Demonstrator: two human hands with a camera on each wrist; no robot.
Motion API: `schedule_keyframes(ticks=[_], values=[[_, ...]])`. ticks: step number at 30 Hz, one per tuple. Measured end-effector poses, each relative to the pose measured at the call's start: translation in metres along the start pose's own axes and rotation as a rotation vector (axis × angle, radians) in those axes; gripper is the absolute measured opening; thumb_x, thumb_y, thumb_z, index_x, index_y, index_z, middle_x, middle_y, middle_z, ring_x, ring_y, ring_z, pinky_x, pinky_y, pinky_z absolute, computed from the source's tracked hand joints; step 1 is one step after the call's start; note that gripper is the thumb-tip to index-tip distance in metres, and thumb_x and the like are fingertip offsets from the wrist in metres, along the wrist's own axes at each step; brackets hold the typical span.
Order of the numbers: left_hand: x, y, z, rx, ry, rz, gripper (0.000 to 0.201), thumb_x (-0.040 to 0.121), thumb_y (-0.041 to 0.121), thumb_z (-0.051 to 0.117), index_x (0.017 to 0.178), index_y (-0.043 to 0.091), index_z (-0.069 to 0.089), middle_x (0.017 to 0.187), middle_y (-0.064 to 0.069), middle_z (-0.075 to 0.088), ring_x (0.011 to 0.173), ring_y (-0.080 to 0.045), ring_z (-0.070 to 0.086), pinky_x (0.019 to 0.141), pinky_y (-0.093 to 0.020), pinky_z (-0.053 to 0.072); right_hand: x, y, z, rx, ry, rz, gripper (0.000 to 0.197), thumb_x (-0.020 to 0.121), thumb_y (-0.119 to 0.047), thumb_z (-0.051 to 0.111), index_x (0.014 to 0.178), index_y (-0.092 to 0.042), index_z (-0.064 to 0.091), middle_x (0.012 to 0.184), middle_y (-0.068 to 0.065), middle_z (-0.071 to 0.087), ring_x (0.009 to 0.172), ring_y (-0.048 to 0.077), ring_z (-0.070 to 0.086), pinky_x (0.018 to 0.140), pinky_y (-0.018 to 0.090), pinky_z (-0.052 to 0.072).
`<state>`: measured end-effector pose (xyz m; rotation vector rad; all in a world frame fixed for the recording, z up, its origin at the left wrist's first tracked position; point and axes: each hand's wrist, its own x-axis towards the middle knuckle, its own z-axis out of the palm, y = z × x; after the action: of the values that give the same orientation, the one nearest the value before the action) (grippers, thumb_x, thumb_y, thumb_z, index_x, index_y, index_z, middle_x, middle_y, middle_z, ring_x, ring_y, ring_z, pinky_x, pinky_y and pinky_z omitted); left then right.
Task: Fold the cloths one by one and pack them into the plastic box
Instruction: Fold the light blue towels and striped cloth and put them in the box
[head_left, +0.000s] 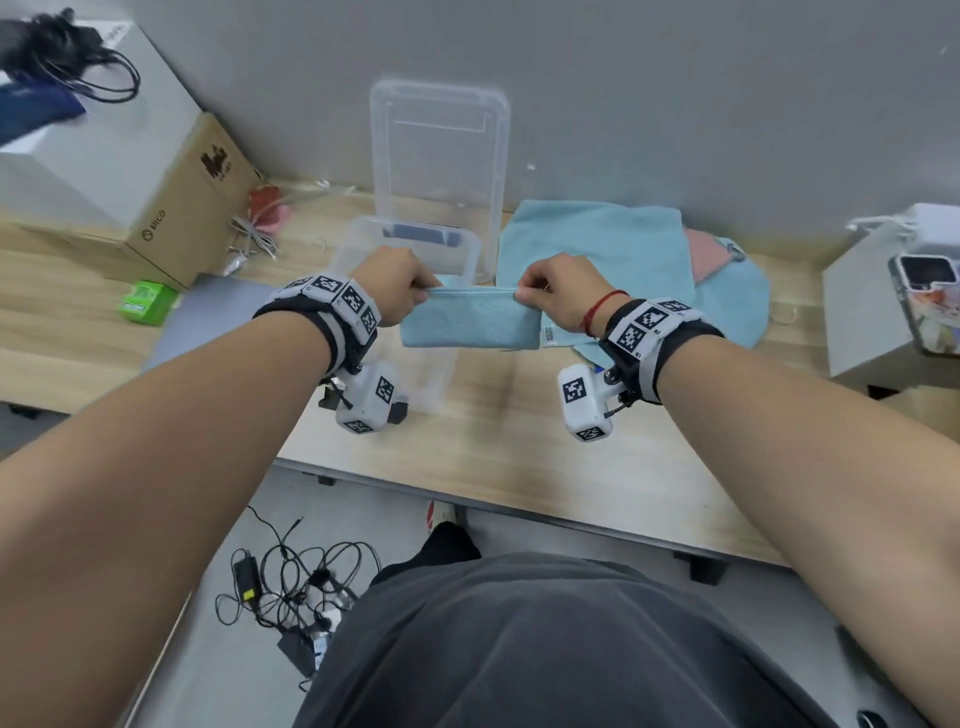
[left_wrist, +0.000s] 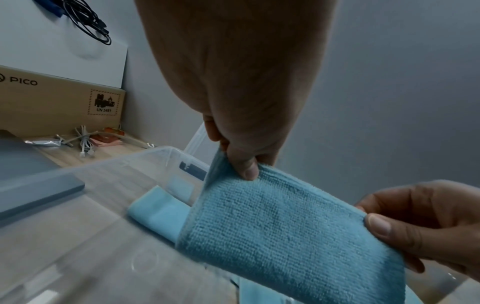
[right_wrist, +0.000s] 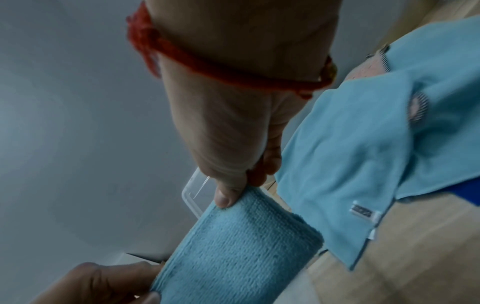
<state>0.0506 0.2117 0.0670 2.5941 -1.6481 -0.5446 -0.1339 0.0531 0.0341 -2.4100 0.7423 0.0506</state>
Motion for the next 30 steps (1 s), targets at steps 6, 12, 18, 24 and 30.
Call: schedule_keyframes(ticks=[6, 12, 18, 24, 30], values=[[0.044, -0.085, -0.024, 0.028, 0.075, -0.012, 0.027, 0.089, 0.019, 0.065, 0.113, 0.032, 0.071, 0.108, 0.004, 0.071, 0.107, -0.023, 0.057, 0.099, -0.036, 0.035, 0.077, -0.046, 0.019, -0.047, 0.006, 0.039, 0.02, 0.094, -0.024, 0.059, 0.107, -0.013, 0.07, 0.105, 0.007, 0.071, 0.099, 0.024, 0.062, 0.083, 0.025, 0.041], [0.089, -0.15, -0.008, 0.023, 0.035, 0.023, 0.025, 0.09, 0.019, 0.065, 0.11, 0.031, 0.071, 0.107, 0.007, 0.07, 0.108, -0.02, 0.053, 0.085, -0.032, 0.023, 0.135, -0.07, 0.049, -0.142, 0.009, 0.109, 0.02, 0.094, -0.019, 0.057, 0.106, -0.013, 0.071, 0.107, 0.008, 0.07, 0.102, 0.027, 0.061, 0.088, 0.028, 0.042], [0.124, -0.183, 0.021, 0.088, -0.05, 0.105, 0.024, 0.089, 0.022, 0.065, 0.111, 0.032, 0.069, 0.106, 0.01, 0.07, 0.11, -0.014, 0.054, 0.092, -0.033, 0.027, 0.168, -0.065, 0.086, -0.364, -0.063, 0.164, 0.018, 0.093, -0.032, 0.053, 0.102, -0.028, 0.068, 0.098, 0.001, 0.07, 0.094, 0.026, 0.06, 0.085, 0.035, 0.047], [0.148, -0.194, 0.047, 0.187, -0.146, 0.254, 0.026, 0.091, 0.018, 0.064, 0.115, 0.029, 0.064, 0.107, 0.006, 0.07, 0.106, -0.019, 0.059, 0.085, -0.028, 0.034, 0.183, -0.061, 0.109, -0.717, -0.169, 0.101, 0.012, 0.092, -0.025, 0.055, 0.096, -0.026, 0.067, 0.08, 0.001, 0.064, 0.082, 0.023, 0.057, 0.082, 0.037, 0.031], [0.164, -0.198, 0.055, 0.261, -0.127, 0.279, 0.025, 0.089, 0.021, 0.06, 0.111, 0.034, 0.06, 0.098, 0.003, 0.065, 0.098, -0.022, 0.054, 0.082, -0.033, 0.031, 0.193, -0.065, 0.114, -0.785, -0.2, 0.179, 0.011, 0.083, -0.015, 0.061, 0.084, -0.024, 0.066, 0.067, 0.001, 0.057, 0.07, 0.023, 0.049, 0.074, 0.036, 0.023]])
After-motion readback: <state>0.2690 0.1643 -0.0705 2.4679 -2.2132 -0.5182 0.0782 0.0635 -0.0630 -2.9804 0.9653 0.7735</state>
